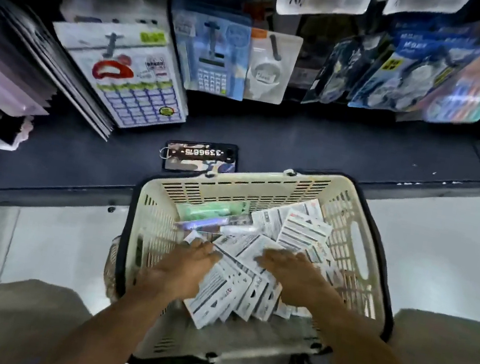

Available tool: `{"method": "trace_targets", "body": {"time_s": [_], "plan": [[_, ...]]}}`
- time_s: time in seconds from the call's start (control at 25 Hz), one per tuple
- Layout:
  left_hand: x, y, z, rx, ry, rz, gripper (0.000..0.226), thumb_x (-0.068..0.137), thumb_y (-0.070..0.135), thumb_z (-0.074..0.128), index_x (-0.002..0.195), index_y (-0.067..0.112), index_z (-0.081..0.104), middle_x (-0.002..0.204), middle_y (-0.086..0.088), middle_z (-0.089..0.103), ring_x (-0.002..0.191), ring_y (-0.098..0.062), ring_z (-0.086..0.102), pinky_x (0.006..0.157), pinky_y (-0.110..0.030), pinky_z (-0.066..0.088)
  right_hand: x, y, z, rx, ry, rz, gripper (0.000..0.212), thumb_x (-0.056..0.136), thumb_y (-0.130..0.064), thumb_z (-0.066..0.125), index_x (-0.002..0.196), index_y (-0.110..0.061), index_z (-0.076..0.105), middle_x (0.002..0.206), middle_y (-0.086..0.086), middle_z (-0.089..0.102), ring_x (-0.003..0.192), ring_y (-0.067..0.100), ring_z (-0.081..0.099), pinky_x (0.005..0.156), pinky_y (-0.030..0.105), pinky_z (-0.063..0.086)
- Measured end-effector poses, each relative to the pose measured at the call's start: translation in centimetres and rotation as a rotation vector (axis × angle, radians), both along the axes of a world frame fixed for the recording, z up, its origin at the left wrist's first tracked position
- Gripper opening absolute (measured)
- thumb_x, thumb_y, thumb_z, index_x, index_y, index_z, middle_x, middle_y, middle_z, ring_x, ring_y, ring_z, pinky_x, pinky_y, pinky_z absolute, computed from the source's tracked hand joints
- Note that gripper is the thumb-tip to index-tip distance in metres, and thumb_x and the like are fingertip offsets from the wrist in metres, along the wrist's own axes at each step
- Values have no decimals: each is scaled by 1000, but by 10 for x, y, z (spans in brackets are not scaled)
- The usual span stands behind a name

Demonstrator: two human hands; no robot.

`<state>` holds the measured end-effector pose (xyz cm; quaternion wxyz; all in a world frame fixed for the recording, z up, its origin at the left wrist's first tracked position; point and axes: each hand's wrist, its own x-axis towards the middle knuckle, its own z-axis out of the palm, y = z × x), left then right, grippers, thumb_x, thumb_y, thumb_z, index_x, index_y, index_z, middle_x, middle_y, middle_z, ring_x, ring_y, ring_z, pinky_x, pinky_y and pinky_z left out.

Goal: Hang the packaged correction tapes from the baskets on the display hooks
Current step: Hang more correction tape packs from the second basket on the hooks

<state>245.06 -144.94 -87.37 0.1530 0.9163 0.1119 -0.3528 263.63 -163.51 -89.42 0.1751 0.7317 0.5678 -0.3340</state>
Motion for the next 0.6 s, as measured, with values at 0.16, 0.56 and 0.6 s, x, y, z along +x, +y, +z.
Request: {"method": "trace_targets", "body": {"time_s": [0.16, 0.56, 0.6], "plan": [[39, 10, -25, -134, 109, -340, 95, 84, 9, 72, 162, 24, 20, 167, -10, 25, 152, -28, 24, 126, -43, 20, 12, -2, -7, 83, -143, -371, 61, 90, -27, 64, 141, -19, 32, 146, 9, 40, 134, 32, 42, 105, 46, 42], [61, 27, -53, -67, 412, -524, 118, 68, 38, 92, 161, 29, 21, 170, 0, 22, 155, -29, 20, 123, -52, 26, 23, -21, -7, 291, 13, -671, 13, 96, -22, 55, 104, -14, 61, 94, 6, 69, 85, 27, 66, 67, 32, 50], [58, 29, -55, -88, 422, -510, 117, 69, 36, 92, 161, 29, 20, 169, -1, 23, 154, -29, 23, 123, -51, 27, 23, -21, -7, 283, 18, -665, 14, 97, -22, 55, 105, -14, 62, 95, 6, 69, 86, 26, 66, 66, 31, 47]]}}
